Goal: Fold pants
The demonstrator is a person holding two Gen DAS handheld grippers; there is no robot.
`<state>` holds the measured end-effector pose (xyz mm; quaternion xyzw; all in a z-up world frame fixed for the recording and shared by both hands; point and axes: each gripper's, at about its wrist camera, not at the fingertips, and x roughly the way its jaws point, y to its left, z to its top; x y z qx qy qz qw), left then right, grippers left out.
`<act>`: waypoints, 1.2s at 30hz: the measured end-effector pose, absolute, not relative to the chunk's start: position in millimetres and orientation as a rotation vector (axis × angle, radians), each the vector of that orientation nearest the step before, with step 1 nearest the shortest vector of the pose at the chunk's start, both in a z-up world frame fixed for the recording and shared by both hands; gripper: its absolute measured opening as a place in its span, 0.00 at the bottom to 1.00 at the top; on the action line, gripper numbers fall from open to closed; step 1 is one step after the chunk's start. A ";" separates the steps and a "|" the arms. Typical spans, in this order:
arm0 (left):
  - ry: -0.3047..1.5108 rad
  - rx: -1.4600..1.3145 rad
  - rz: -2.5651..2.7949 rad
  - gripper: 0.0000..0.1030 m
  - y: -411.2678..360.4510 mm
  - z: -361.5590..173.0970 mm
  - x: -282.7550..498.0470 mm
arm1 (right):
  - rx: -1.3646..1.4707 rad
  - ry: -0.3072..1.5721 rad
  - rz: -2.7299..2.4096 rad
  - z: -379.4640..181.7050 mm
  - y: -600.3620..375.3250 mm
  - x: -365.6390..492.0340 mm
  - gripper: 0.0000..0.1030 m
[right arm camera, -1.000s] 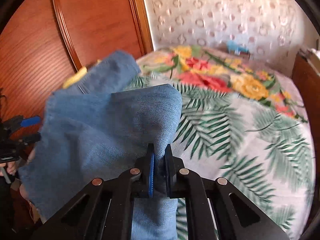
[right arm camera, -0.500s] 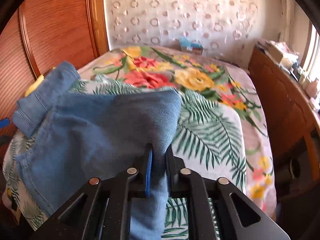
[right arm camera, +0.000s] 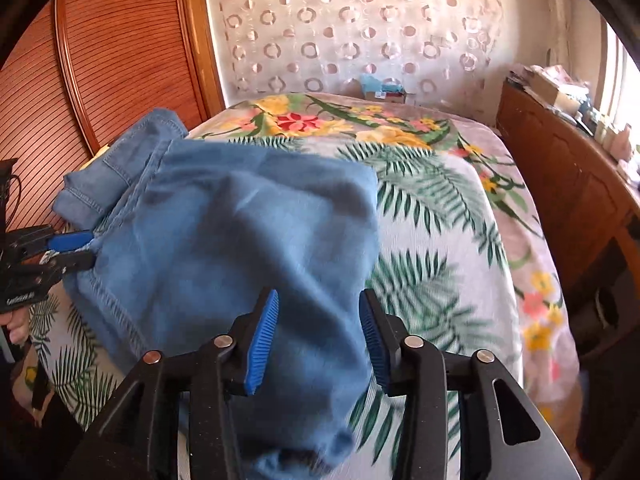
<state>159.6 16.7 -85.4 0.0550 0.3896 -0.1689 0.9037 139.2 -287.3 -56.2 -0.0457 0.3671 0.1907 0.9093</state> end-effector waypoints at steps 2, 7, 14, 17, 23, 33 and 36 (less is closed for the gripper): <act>0.792 0.111 -0.349 0.08 19.0 -82.4 157.4 | -0.094 0.758 0.384 -59.8 -290.7 130.7 0.45; 0.707 0.081 -0.296 0.00 39.4 -58.1 142.0 | -0.056 0.755 0.379 -58.2 -303.4 116.1 0.47; 0.756 0.043 -0.305 0.00 51.8 -65.0 143.3 | -0.083 0.733 0.367 -51.7 -292.7 88.8 0.48; 0.760 0.044 -0.322 0.15 44.2 -66.7 145.0 | -0.079 0.732 0.370 -53.3 -289.4 83.1 0.48; 0.783 0.059 -0.367 0.36 27.4 -75.2 148.4 | -0.067 0.728 0.373 -52.3 -291.6 77.3 0.48; 0.777 0.070 -0.375 0.06 27.8 -79.9 143.4 | -0.074 0.719 0.357 -54.5 -294.6 70.1 0.48; 0.733 0.043 -0.364 0.06 40.1 -61.5 129.5 | -0.083 0.709 0.366 -52.3 -293.2 65.3 0.48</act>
